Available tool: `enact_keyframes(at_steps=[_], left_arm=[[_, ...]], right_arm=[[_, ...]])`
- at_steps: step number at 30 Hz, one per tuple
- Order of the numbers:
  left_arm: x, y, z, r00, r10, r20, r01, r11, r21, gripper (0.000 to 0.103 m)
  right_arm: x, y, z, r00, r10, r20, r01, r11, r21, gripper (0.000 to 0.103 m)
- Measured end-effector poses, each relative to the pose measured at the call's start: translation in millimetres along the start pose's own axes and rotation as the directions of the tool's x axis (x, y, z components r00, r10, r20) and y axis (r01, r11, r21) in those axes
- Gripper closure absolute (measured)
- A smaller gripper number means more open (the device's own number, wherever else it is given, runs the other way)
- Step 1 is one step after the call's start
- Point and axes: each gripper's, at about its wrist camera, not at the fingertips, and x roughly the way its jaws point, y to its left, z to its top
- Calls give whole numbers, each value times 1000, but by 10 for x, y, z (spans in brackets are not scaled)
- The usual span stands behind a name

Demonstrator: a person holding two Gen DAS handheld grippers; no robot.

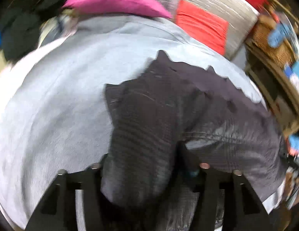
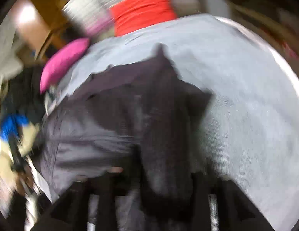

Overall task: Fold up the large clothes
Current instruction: 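Open both tools and press the bundle flat along its length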

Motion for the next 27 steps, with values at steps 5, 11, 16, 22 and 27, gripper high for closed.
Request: enact_keyframes(at_steps=[5,11,16,22,27], left_arm=[[-472,110,212,995,68,67,-72,996,49,34],[-880,-175,401,968,65,240,-80,995,55,23],[-436,-908,316,982,-17,186,-30,969,246,23],[327,-1127,283,995,80,65,-95,952,291,23],[680,-850,277,995,102,2,-100,971,215,20]], right_arm=[[-512,-104,152,993,-66,94,63,997,35,22],[-1012,366,419,978,-46,201,66,993,-93,22],[-515,871,447,988,145,53,-134,975,-177,22],[267,636,502,984,171,-49,-174,983,-60,22],[454,-37,550,990,140,21,-141,977,159,24]])
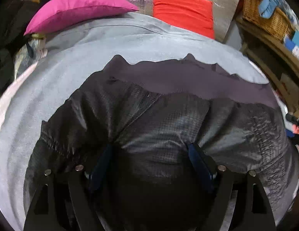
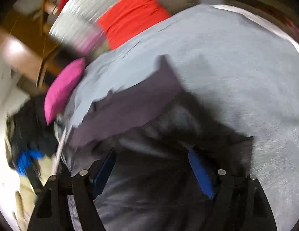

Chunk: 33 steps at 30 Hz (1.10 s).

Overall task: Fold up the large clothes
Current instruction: 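Open both tools and press the bundle flat along its length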

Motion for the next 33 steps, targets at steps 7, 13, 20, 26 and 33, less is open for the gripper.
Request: enact_keyframes(at_steps=[7,13,20,26,33], left_arm=[[-64,-51,-33,999,39,14,-39,999,-12,19],[-850,-6,-213,984,38,174,-31,998,-47,19],[-1055,149,-587,972,110,208,-92,992,-91,19],[-712,292,-883,979,163,125,-152,984,-89,19],[-669,349,-947,978,150,142,-138,986,-95,15]], right_arm=[[76,66,-104,998,-62,28,65,992,-105,24],[-445,660,-260,972,-158,174,201,944,-263,22],[-493,1285,-982,975,-98,201,174,897,-406,22],[-35,1107,-1355,964,-214,160,264,857,-442,22],[-58,1082,-1397,960,-215,180,274,855,-440,22]])
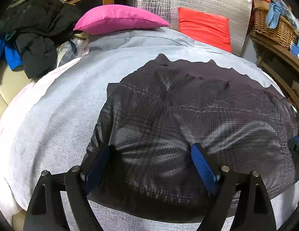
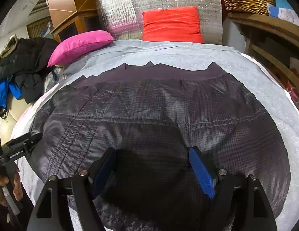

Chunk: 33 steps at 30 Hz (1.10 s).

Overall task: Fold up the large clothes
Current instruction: 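Open both tools and press the bundle flat along its length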

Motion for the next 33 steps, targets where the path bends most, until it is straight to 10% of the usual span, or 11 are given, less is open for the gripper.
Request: enact_keyframes(at_steps=[13,33], left_arm=[[-544,-201,82,997,-7,83,4,999,34,15],[-330,-266,-73,1000,13,-23,-12,999,30,15]], right_arm=[[-609,44,44,992,-44,122,43,999,15,22],[-391,-325,-241,991,-130,21,126,984,126,18]])
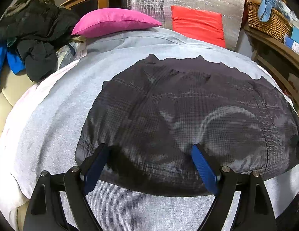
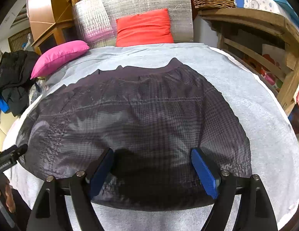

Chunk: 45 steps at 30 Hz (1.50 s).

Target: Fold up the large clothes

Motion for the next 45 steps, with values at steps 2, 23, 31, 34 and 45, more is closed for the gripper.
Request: enact_keyframes(at_steps=[2,23,31,34,45], left_arm=[[-5,1,1,1000,-2,0,2,1000,-3,15],[-5,59,-58,1000,10,-27,-10,1000,-18,15],[6,69,-43,999,29,-42,-30,999,-24,15],[22,96,-86,998,41,-56,-43,998,-37,15],[-432,-16,35,1000,-11,17,12,999,-44,15]], right_arm=[[-81,-13,42,1000,16,21,-17,1000,23,18],[-10,-295,-5,1000,-23,-15,24,997,69,18],[-223,-288,29,999,2,52,-7,996,93,18],[-34,-382,-40,1000,-24,-14,25,993,111,18],[-606,-84,40,994,44,95,-50,996,67,18]])
